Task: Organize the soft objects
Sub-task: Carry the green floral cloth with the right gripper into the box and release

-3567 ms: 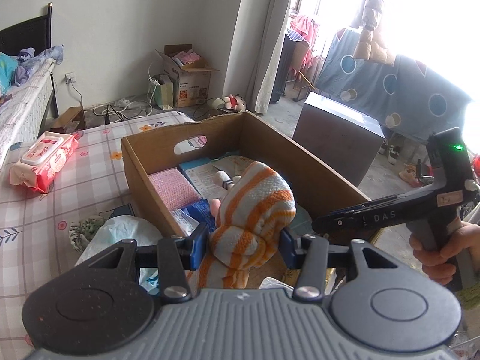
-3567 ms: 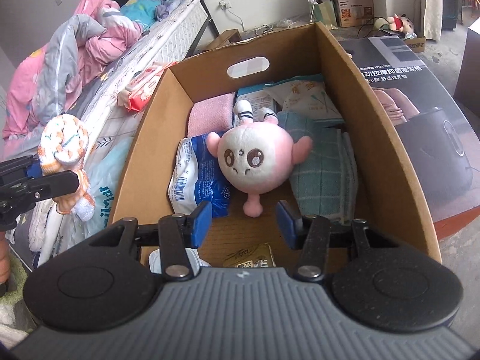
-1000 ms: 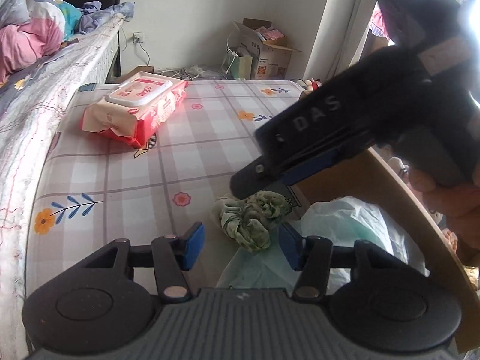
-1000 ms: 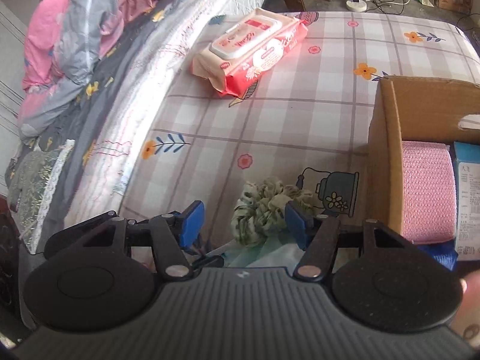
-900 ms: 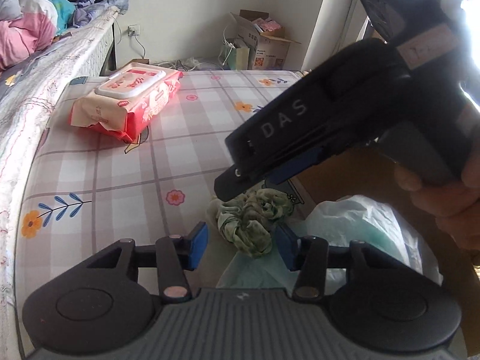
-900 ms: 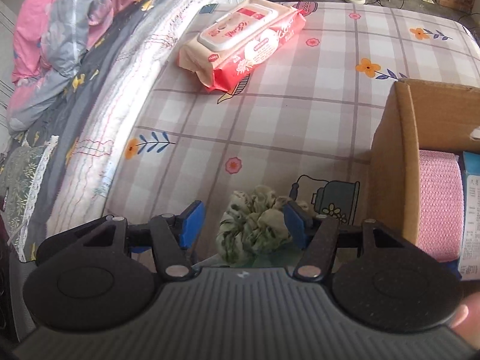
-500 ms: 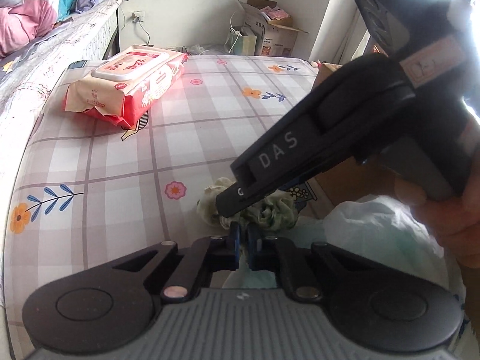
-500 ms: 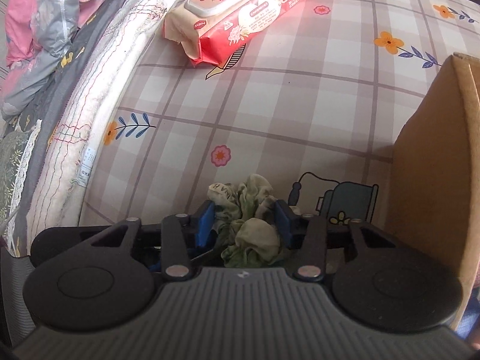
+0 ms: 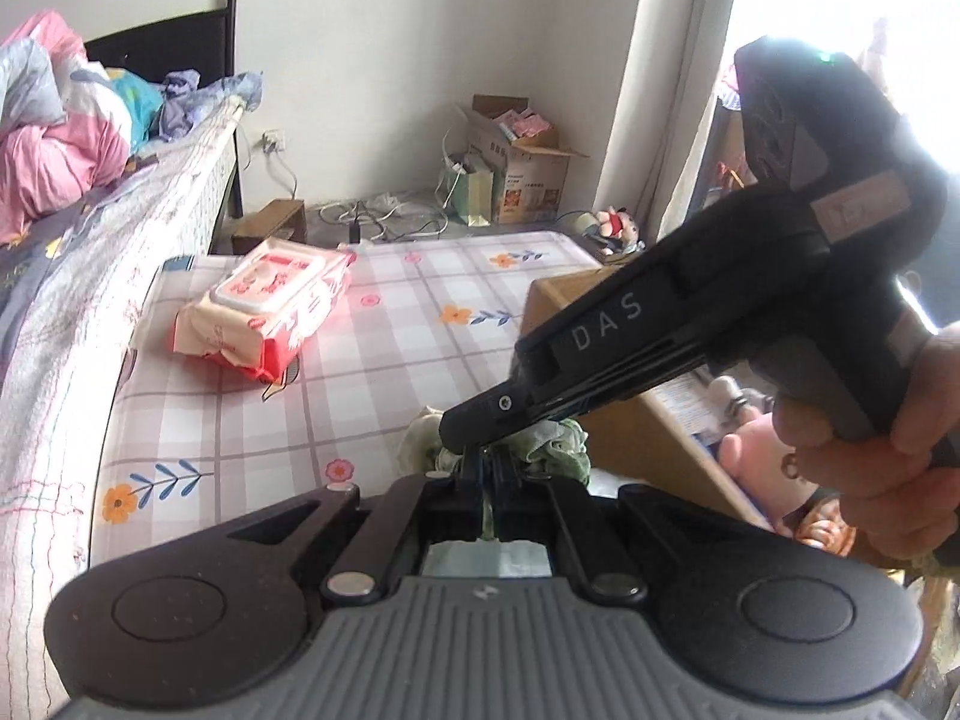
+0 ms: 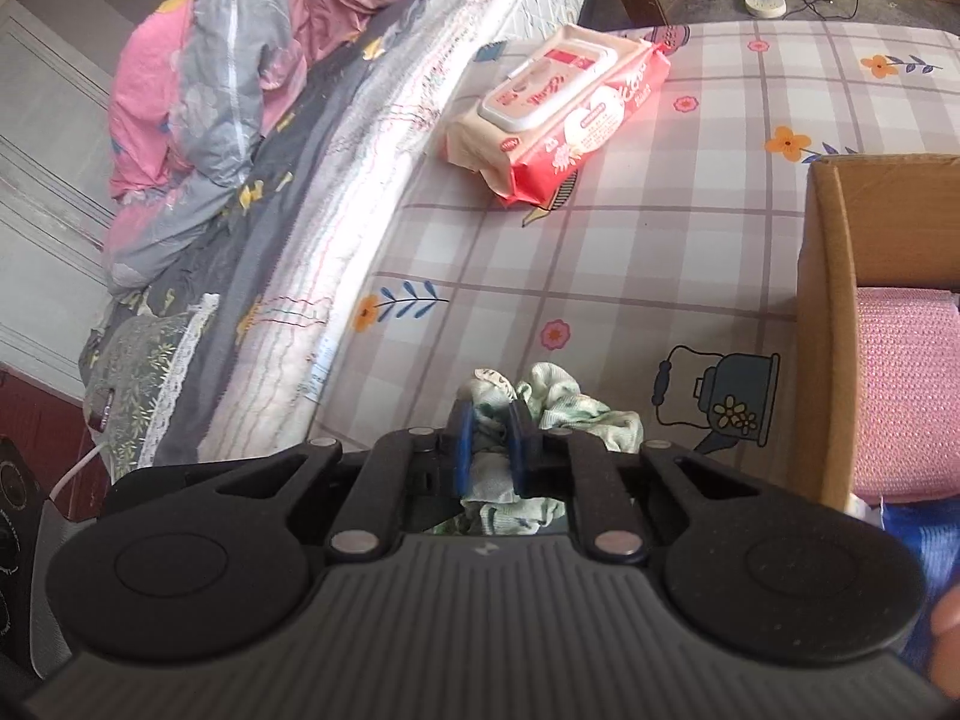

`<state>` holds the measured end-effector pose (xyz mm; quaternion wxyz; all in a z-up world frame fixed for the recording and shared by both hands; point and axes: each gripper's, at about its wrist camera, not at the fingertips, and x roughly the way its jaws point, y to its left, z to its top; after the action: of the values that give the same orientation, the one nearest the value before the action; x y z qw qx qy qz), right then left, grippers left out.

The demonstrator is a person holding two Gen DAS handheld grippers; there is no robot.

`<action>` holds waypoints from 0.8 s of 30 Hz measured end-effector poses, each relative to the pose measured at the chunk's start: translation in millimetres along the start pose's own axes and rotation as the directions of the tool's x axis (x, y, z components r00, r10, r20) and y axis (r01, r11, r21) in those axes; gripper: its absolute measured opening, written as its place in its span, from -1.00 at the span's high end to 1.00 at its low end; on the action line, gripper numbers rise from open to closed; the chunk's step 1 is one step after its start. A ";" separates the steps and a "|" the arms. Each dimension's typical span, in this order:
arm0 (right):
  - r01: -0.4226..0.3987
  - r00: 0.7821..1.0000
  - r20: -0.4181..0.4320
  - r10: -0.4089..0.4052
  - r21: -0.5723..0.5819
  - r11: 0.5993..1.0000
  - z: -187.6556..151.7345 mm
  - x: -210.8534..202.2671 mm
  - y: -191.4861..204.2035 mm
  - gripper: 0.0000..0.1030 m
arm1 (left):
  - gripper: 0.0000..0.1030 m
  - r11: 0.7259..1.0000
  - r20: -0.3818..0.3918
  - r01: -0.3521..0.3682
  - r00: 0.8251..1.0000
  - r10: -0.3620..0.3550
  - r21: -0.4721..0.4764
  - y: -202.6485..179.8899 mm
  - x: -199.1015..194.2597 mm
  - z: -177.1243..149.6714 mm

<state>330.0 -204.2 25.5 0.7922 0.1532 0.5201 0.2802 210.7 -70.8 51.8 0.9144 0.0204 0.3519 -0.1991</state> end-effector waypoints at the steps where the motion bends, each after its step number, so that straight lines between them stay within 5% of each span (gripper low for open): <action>1: -0.006 1.000 0.021 0.006 0.002 1.000 -5.0 -14.7 0.2 0.78 | 0.94 1.000 0.016 0.013 1.000 -0.013 0.011 -8.8 -7.4 3.1; 7: 0.004 0.988 0.155 -0.013 0.058 0.998 -52.7 -116.8 -25.1 0.78 | 0.95 0.982 0.069 0.139 0.986 -0.149 0.130 -88.6 -32.6 13.4; 16: 0.097 0.947 0.271 -0.175 0.279 0.955 -168.3 -243.5 -123.4 0.78 | 0.95 0.888 -0.036 0.365 0.928 -0.371 0.278 -233.3 2.7 -11.5; 20: 0.132 0.929 0.276 -0.248 0.378 0.916 -215.8 -264.0 -169.1 0.78 | 0.95 0.860 -0.116 0.413 0.911 -0.396 0.299 -273.5 35.5 -31.4; 24: 0.176 0.916 0.261 -0.306 0.424 0.889 -244.2 -263.3 -199.4 0.75 | 0.92 0.866 -0.176 0.411 0.910 -0.374 0.285 -284.3 66.9 -46.5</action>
<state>85.0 -533.6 12.7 0.8481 0.2853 0.4448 0.0400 118.6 -347.5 2.5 0.8176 0.1056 0.3642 -0.4333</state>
